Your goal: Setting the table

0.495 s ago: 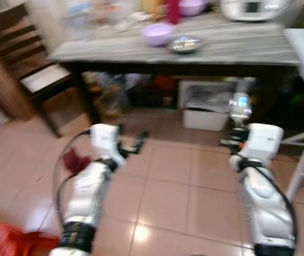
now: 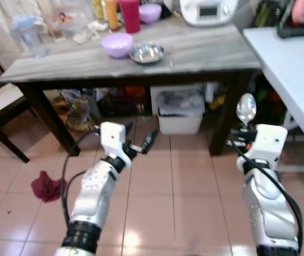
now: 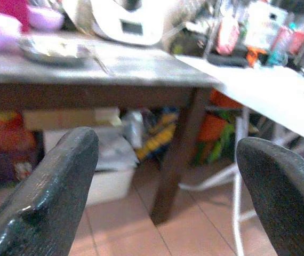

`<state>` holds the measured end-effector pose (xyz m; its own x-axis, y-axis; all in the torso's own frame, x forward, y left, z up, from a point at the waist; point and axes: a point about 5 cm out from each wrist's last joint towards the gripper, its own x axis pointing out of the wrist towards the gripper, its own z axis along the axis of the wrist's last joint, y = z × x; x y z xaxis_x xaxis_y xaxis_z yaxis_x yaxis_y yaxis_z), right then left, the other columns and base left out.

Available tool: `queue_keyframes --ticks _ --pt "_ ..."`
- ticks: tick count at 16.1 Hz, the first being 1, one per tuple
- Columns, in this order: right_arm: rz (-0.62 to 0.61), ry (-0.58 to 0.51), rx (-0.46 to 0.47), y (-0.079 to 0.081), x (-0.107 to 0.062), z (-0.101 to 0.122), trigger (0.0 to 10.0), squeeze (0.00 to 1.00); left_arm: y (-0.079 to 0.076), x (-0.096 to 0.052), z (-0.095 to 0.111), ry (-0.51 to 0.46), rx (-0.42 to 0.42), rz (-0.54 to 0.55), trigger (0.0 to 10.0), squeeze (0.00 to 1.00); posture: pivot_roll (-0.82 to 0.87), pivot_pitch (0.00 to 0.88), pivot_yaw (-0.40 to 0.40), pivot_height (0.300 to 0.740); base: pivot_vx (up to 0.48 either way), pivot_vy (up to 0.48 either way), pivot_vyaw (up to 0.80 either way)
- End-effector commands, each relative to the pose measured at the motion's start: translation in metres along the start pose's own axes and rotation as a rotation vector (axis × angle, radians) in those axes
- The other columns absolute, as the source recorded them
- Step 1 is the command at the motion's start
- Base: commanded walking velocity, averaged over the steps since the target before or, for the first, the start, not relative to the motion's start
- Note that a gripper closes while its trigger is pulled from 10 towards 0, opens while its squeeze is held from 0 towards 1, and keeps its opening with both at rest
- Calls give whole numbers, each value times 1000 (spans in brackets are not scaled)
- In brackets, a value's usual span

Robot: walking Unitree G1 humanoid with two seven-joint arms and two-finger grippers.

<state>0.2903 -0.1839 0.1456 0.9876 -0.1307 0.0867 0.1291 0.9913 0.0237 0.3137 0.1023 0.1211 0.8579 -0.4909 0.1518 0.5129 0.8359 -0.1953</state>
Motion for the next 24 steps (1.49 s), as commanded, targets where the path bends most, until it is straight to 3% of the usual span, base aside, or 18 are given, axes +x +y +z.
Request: queue_keyframes --ticks 1,4,8,11,24 --pt "28 -15 0 8 -1 3 10000 0 10 -7 0 7 10 47 10000 0 -267 83 88 740 360 0 0" --pt "18 -48 -29 6 -2 7 10000 0 23 -13 5 -23 86 150 10000 0 -268 79 92 740 345 0 0" --pt "7 -61 -63 -1 -7 6 10000 0 47 -42 9 -30 183 280 10000 0 -258 79 94 740 345 0 0" --pt "-2 -57 -74 -4 -10 3 10000 0 53 -62 0 6 200 324 10000 0 -245 83 92 740 385 0 160" --pt "6 -67 -71 -4 -6 7 10000 0 32 -46 -2 -11 130 280 10000 0 -265 79 90 740 407 0 109"
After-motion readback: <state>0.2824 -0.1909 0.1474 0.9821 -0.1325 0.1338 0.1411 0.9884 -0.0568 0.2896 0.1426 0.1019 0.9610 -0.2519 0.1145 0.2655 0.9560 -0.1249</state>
